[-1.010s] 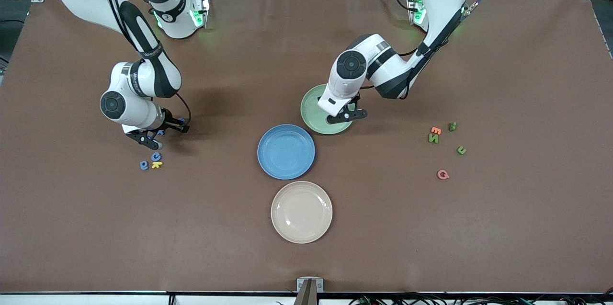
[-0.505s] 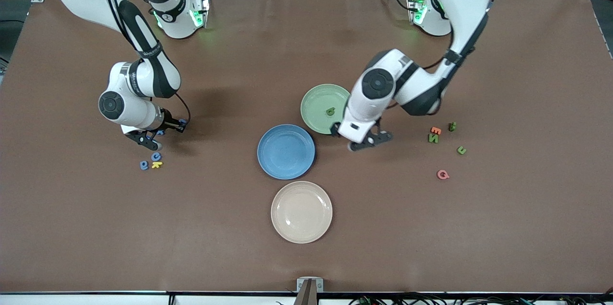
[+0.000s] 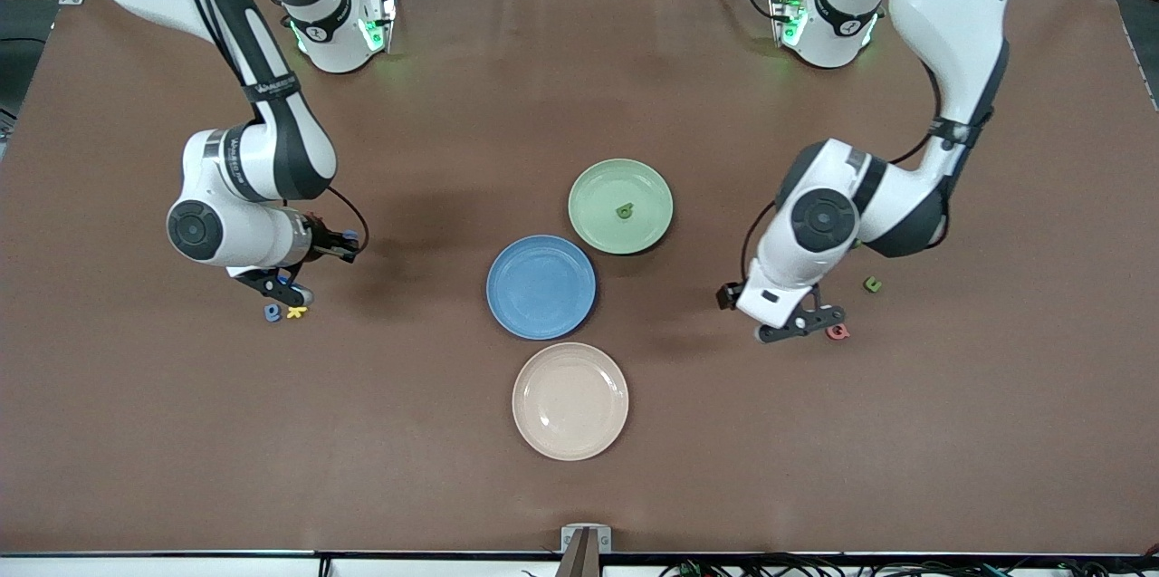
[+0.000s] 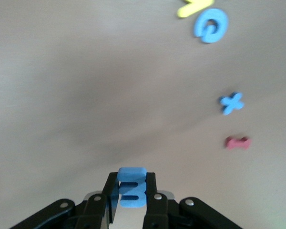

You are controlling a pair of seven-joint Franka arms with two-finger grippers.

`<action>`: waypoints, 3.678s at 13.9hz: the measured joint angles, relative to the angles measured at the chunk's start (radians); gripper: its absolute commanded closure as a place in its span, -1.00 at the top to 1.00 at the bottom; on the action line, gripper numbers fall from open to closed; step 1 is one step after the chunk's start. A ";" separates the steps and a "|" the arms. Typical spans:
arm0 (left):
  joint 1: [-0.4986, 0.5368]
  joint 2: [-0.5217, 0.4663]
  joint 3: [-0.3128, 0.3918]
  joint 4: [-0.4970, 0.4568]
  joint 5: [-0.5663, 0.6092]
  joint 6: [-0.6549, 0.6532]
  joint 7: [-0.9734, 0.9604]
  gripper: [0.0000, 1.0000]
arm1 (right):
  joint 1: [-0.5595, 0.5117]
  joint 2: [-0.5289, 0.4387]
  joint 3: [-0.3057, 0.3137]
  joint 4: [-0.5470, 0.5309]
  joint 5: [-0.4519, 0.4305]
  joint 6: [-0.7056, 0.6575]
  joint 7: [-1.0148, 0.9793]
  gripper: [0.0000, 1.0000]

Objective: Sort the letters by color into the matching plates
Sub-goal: 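Release the blue m onto the blue plate with the right gripper, then grasp a green letter with the left gripper while the right gripper returns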

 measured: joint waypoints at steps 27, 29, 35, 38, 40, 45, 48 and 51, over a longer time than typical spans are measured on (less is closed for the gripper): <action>0.385 0.009 0.000 -0.202 0.079 0.126 0.536 0.38 | 0.367 0.313 0.001 0.314 0.174 0.236 0.392 1.00; 0.393 0.009 -0.001 -0.224 0.079 0.128 0.533 0.36 | 0.359 0.303 -0.021 0.329 0.172 0.161 0.378 1.00; 0.414 0.009 -0.001 -0.298 0.079 0.215 0.527 0.10 | 0.193 0.169 -0.132 0.286 0.093 -0.057 -0.141 1.00; 0.424 0.007 -0.006 -0.302 0.078 0.222 0.527 -0.50 | 0.119 0.118 -0.200 0.190 0.053 -0.041 -0.442 1.00; 0.424 -0.002 -0.011 -0.303 0.079 0.218 0.527 -0.76 | 0.074 0.091 -0.242 0.116 0.045 -0.007 -0.622 1.00; 0.425 -0.007 -0.039 -0.312 0.079 0.226 0.531 -0.97 | 0.024 0.029 -0.307 -0.151 0.039 0.208 -0.868 0.98; 0.426 -0.031 -0.101 -0.294 0.079 0.227 0.528 -0.99 | 0.026 0.014 -0.305 -0.243 0.036 0.308 -0.870 0.95; 0.426 -0.069 -0.179 -0.271 0.079 0.189 0.470 -0.99 | 0.027 0.014 -0.303 -0.287 0.035 0.386 -0.870 0.90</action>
